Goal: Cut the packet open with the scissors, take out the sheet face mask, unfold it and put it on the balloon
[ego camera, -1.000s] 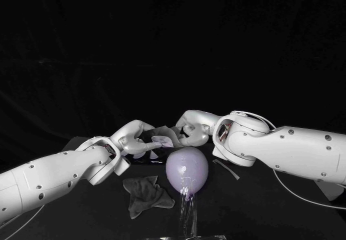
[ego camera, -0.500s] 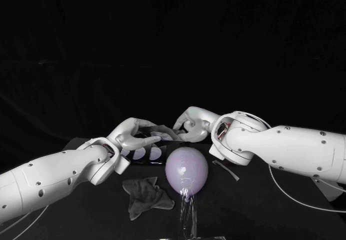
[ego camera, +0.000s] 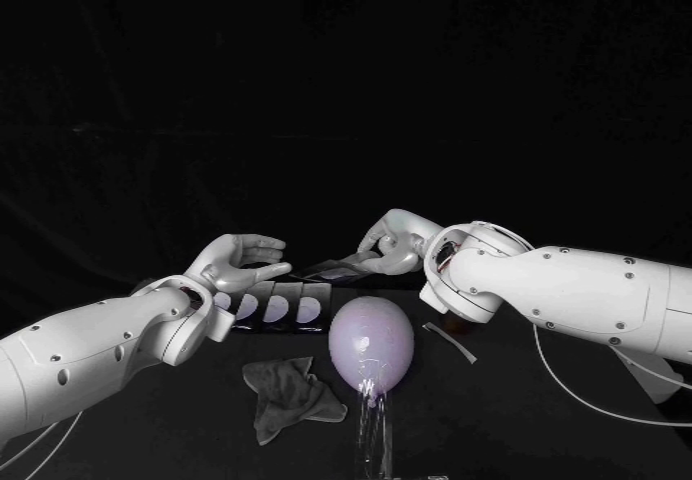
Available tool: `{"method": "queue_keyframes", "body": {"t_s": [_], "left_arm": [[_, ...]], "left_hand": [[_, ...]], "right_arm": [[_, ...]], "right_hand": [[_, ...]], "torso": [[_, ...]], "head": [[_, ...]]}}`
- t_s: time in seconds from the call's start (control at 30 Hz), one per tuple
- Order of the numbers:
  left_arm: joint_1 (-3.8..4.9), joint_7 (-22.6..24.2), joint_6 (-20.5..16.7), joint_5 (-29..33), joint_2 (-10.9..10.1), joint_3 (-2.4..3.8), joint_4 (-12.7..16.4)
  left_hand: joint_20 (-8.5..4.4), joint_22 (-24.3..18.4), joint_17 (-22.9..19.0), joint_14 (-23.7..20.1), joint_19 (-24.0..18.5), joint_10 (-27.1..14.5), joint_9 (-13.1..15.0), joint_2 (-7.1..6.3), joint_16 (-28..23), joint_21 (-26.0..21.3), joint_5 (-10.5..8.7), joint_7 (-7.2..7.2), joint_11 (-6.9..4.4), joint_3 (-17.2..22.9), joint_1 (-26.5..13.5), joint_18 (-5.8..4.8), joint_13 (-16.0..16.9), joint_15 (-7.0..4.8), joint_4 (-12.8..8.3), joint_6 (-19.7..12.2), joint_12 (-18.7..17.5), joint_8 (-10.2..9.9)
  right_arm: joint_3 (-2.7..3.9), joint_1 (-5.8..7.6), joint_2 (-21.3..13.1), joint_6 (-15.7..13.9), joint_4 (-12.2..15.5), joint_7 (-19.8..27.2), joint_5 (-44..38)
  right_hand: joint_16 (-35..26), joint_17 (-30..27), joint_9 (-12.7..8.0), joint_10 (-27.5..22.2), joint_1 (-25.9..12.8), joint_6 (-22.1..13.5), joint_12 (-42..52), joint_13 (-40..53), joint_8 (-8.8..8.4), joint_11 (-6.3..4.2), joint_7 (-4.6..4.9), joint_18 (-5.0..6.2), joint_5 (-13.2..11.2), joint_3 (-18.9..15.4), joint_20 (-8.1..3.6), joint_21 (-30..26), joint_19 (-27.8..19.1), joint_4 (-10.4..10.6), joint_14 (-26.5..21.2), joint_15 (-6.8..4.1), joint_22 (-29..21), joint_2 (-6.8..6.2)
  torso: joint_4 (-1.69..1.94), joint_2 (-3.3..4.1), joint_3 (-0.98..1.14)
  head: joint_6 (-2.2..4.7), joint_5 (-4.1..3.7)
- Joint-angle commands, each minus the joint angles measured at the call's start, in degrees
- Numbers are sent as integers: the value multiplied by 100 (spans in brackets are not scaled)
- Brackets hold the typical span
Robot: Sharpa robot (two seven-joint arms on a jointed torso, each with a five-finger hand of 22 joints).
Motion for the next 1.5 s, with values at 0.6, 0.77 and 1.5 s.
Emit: {"method": "queue_keyframes", "body": {"t_s": [0.6,0.77,1.5], "left_arm": [[9,50,-317,498,-447,3,747],[-2,-123,113,280,-515,-17,1153],[-20,-1007,-748,1145,414,-104,1417]], "left_hand": [[-324,645,739,1859,3171,1100,394,396,2109,1761,17,128,-539,423,545,687,330,-706,-88,1133,1224,1070],[-737,948,1023,2553,3749,1725,470,511,2710,2361,-2,-155,-856,508,518,677,384,-1041,-31,1579,1430,1266],[-655,862,1004,2299,3391,2058,130,500,2148,2184,-7,11,-697,113,-791,623,47,-870,-26,1472,521,466]], "right_arm": [[4,-131,535,-732,-985,-780,296],[5,-150,653,-966,-1164,-855,461],[7,-186,958,-1741,-1279,-799,771]], "right_hand": [[22,1451,400,395,-155,-33,7,1098,459,-34,1,-121,13,157,-47,33,282,-66,596,-50,1260,-6],[27,1460,405,401,-181,-33,22,1108,477,-35,-1,-121,15,195,-48,35,284,-87,598,-51,1263,-8],[19,1443,420,406,-281,-48,31,1117,537,-39,-4,-114,24,338,-52,6,269,-164,595,-54,1253,-9]], "torso": [[-8,4,3],[-8,1,6],[-19,2,3]], "head": [[46,-100],[64,-118],[156,-79]]}}
